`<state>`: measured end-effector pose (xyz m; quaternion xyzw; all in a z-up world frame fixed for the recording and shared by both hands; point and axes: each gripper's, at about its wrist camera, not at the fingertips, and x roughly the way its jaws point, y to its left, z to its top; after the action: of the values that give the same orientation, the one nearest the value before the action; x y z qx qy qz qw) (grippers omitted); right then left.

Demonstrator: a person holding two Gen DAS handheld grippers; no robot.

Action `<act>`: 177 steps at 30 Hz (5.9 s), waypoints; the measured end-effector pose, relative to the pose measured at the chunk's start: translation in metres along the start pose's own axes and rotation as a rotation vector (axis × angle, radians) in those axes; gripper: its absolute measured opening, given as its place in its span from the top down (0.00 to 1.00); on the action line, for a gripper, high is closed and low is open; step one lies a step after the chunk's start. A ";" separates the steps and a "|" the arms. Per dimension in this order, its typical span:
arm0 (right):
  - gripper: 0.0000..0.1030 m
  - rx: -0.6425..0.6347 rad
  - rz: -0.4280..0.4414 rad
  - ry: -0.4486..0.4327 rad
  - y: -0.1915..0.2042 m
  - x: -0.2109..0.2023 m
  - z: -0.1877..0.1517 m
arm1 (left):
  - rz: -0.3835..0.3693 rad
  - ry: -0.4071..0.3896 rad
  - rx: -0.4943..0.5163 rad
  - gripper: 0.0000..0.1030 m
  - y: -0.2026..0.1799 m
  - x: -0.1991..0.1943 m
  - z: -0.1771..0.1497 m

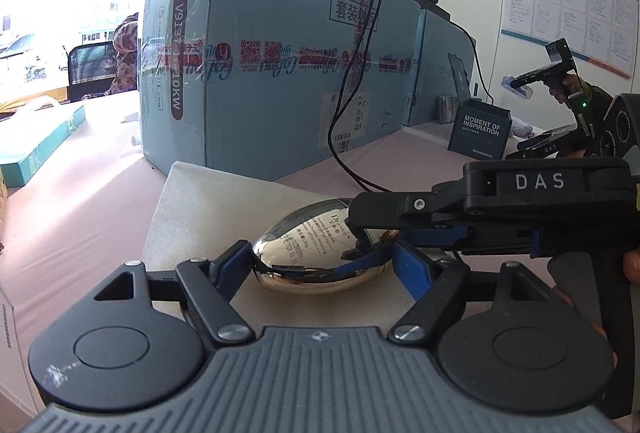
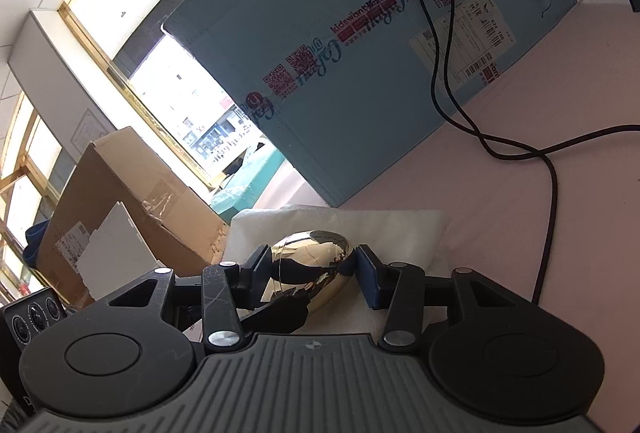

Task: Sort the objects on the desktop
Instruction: 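Close the left gripper on the gold egg while the right tool steadies it, then carry the gold egg with the left gripper toward the white box, then lower the gold egg into the white box and open the left gripper, then move the left tool back to the cream cloth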

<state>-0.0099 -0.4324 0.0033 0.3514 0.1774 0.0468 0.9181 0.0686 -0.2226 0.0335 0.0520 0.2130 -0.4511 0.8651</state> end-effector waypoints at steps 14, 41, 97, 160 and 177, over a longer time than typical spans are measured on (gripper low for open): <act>0.58 -0.067 0.031 -0.027 0.029 -0.024 -0.002 | 0.042 -0.052 0.000 0.27 -0.015 -0.038 0.001; 0.58 -0.299 0.206 0.044 0.200 -0.015 -0.061 | 0.244 -0.191 -0.076 0.27 0.039 -0.221 -0.021; 0.58 -0.361 0.263 0.288 0.273 0.162 -0.054 | 0.401 -0.083 -0.244 0.27 0.197 -0.208 -0.001; 0.01 -0.188 0.260 0.170 0.226 0.052 -0.015 | 0.317 -0.044 -0.140 0.00 0.084 -0.186 0.042; 0.01 -0.237 -0.267 -0.414 0.096 -0.070 -0.020 | 0.176 -0.075 -0.064 0.00 -0.038 -0.071 0.037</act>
<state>-0.0790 -0.3631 0.0733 0.2171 0.0241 -0.1269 0.9676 0.0146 -0.2010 0.1007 0.0259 0.1897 -0.3678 0.9100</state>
